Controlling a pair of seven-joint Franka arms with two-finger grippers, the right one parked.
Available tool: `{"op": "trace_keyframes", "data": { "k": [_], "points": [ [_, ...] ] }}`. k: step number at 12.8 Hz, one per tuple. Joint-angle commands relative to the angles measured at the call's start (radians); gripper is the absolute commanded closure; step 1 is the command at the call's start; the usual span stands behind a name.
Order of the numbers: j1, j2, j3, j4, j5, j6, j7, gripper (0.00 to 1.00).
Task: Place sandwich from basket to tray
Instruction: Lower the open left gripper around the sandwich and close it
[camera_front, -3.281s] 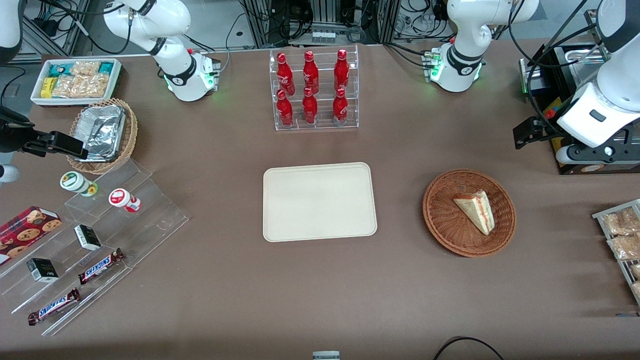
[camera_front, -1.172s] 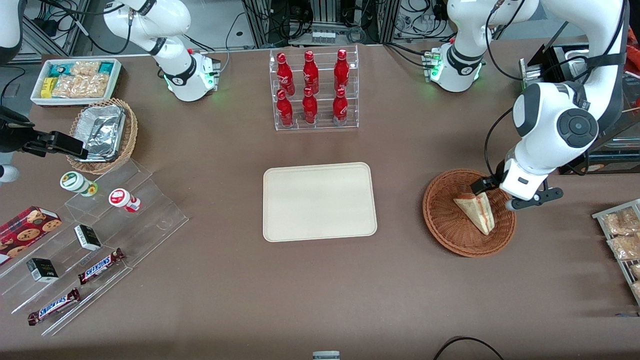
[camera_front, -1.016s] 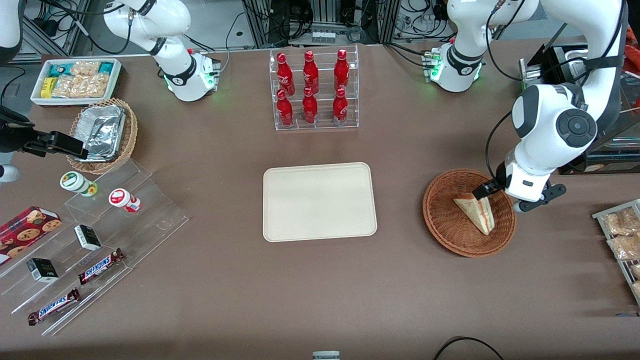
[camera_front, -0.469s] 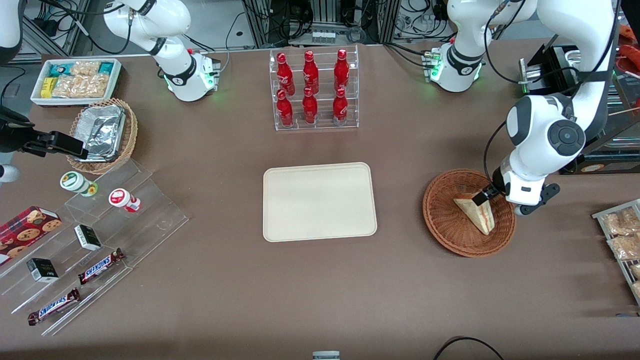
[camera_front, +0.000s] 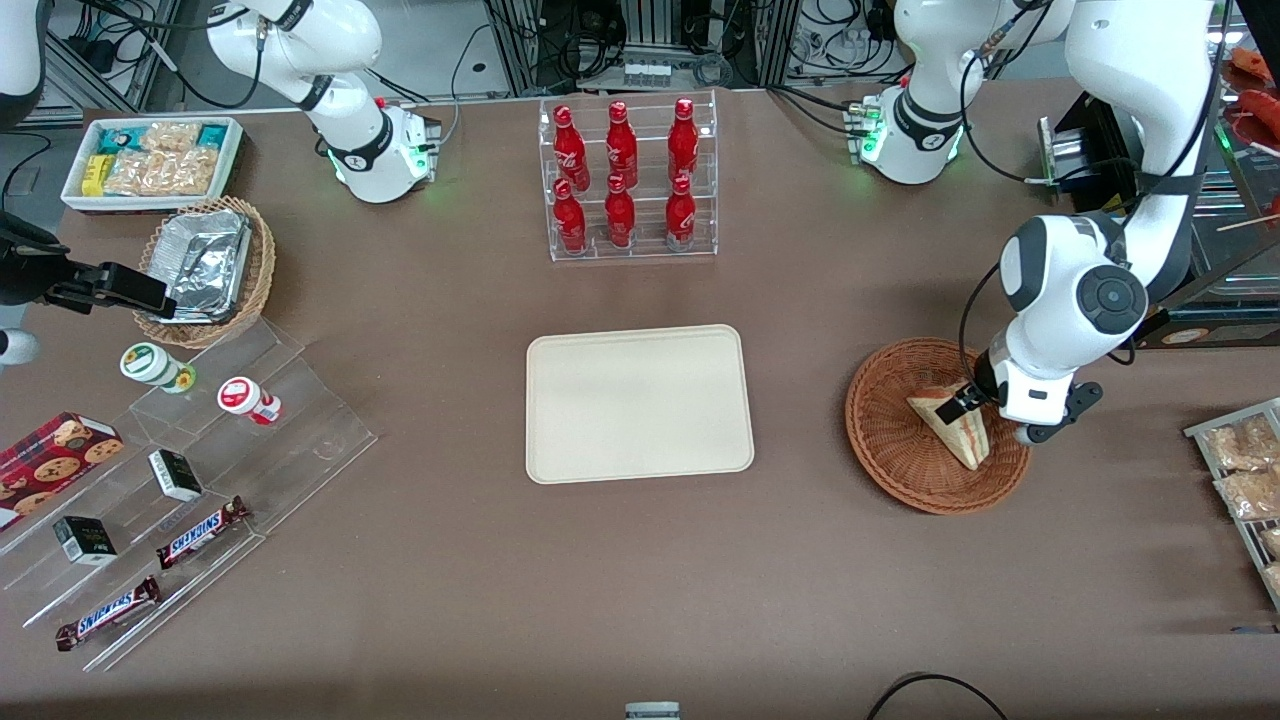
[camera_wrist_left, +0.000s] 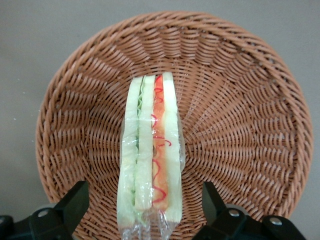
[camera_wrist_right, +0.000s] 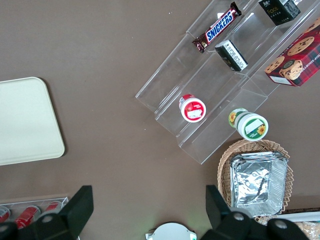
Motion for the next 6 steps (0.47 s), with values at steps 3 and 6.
{"op": "trace_keyframes", "data": {
  "k": [3,6],
  "points": [
    [0.006,0.045,-0.003,0.013,-0.018,0.018,-0.022,0.12],
    [0.006,0.047,-0.003,0.011,-0.017,0.011,-0.065,0.93]
  ]
}}
